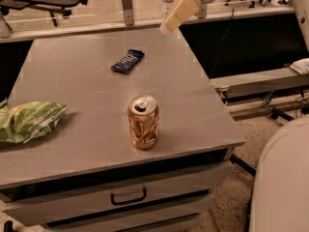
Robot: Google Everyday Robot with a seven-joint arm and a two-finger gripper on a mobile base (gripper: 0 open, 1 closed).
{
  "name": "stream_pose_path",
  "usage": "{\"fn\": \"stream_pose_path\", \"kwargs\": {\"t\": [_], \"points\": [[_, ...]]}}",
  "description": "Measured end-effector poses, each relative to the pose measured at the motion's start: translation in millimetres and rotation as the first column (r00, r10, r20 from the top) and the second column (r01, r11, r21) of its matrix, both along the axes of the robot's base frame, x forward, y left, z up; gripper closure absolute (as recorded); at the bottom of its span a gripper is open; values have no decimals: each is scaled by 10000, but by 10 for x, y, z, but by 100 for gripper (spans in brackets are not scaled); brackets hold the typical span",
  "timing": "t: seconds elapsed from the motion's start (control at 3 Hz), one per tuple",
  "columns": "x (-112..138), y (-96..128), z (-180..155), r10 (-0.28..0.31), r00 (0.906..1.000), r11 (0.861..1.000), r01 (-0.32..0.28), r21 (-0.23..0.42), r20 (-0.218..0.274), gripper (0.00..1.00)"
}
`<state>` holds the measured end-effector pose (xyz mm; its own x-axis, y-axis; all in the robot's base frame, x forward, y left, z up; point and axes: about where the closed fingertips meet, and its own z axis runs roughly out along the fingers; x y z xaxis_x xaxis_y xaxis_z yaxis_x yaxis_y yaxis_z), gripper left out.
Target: Move rxbar blueberry near orange can
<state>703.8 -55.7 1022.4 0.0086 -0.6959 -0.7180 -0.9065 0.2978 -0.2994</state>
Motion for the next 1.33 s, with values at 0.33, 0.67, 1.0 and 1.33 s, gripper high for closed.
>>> {"fn": "stream_pose_path", "kwargs": {"t": [0.33,0.67,1.0,1.33], "points": [[0,0,0,0,10000,10000,0,0,0,0],[32,146,-250,358,9989,9963,-335,791,-286,0],[85,540,-718,882,9932,9836,-747,1644,-760,0],[188,815,-1106,1030,9893,9779,-818,1924,-1032,0]]}}
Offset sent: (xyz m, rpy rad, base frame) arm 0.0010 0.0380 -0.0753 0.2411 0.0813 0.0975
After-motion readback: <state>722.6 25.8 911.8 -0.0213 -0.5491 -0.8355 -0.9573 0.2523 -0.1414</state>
